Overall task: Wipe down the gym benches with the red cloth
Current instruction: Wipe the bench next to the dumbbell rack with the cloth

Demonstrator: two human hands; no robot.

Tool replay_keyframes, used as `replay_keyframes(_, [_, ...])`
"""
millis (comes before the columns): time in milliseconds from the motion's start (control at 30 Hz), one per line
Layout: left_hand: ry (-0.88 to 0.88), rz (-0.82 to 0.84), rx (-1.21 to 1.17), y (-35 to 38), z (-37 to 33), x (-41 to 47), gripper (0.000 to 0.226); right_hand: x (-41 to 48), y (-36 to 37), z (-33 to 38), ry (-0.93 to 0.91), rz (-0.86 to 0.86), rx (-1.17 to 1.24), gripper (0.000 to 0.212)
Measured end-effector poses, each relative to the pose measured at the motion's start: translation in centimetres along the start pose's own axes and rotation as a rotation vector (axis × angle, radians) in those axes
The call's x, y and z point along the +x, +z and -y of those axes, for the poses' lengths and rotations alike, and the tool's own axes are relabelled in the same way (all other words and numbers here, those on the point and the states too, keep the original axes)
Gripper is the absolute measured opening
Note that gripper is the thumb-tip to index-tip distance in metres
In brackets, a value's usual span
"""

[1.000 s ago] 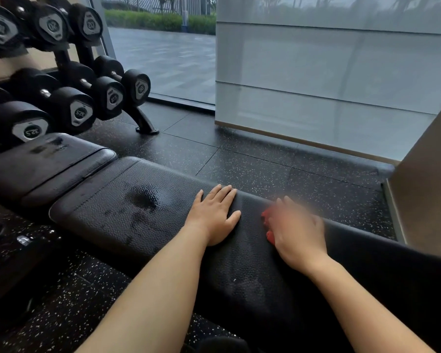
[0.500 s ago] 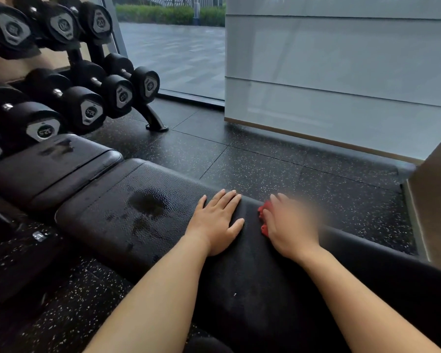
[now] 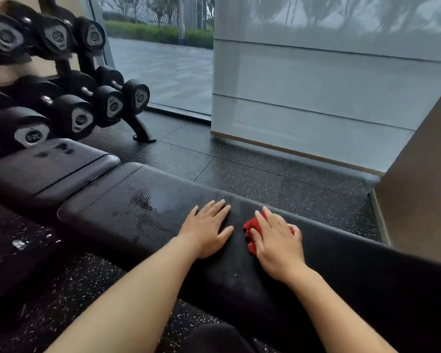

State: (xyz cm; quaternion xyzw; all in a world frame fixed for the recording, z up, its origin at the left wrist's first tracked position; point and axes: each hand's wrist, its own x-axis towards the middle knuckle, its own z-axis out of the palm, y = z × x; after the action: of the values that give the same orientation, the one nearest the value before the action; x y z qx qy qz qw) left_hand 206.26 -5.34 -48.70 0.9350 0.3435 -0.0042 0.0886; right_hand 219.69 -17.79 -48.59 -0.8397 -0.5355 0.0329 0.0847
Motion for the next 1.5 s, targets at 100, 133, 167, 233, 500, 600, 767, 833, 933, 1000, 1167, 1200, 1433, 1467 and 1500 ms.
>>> replay_keyframes(100, [0.036,0.004,-0.002,0.0,1.3,-1.8,0.060,-2.6,-0.1,1.1,-0.013,0.002,0.023,0.080])
replay_keyframes(133, [0.042,0.006,0.002,0.0,1.6,-2.2,0.060,-3.2,-0.1,1.3,-0.014,-0.001,0.023,0.087])
replay_keyframes(167, [0.046,0.008,0.006,0.0,1.9,-2.5,0.060,-3.6,-0.1,1.6,-0.017,-0.005,0.020,0.093])
replay_keyframes(233, [0.050,0.015,0.007,0.0,2.0,-2.9,0.060,-4.7,0.0,2.1,-0.024,-0.008,0.023,0.096])
replay_keyframes(500, [0.047,-0.052,-0.004,0.6,2.1,-3.6,0.073,-4.8,0.2,3.7,0.029,-0.017,0.022,0.094])
replay_keyframes(600, [0.051,-0.053,-0.007,0.6,2.0,-3.6,0.095,-3.8,0.2,4.1,0.053,0.000,0.001,0.095])
replay_keyframes(767, [0.063,-0.090,-0.021,0.6,2.1,-3.5,0.096,-4.6,1.4,3.7,0.039,-0.070,-0.066,0.055])
replay_keyframes(833, [0.067,-0.086,-0.028,0.7,2.1,-3.5,0.096,-5.2,1.9,3.6,0.012,-0.074,-0.049,0.047])
replay_keyframes(933, [0.066,-0.082,-0.012,0.7,2.2,-3.3,0.080,-4.7,2.1,3.6,-0.039,-0.118,-0.030,0.045])
replay_keyframes(1000, [0.061,-0.076,-0.010,0.6,2.3,-3.3,0.063,-3.3,1.9,3.8,-0.025,-0.108,-0.040,0.046])
replay_keyframes(1167, [0.058,-0.081,-0.015,0.9,2.3,-3.1,0.061,1.6,0.9,4.8,-0.007,-0.085,-0.087,0.084])
replay_keyframes(1200, [0.057,-0.082,-0.017,0.9,2.3,-3.1,0.061,2.3,0.5,5.1,0.008,-0.029,-0.046,0.095])
replay_keyframes(1433, [0.040,-0.072,0.005,0.8,2.2,-3.4,0.065,0.5,0.6,5.3,-0.031,-0.008,-0.042,0.094])
replay_keyframes(1467, [0.038,-0.071,0.003,0.8,2.2,-3.5,0.065,-0.1,0.9,5.2,-0.054,-0.023,-0.077,0.084])
replay_keyframes(1500, [0.035,-0.070,0.004,0.8,2.2,-3.6,0.065,-0.8,1.1,5.1,-0.046,-0.024,-0.081,0.070])
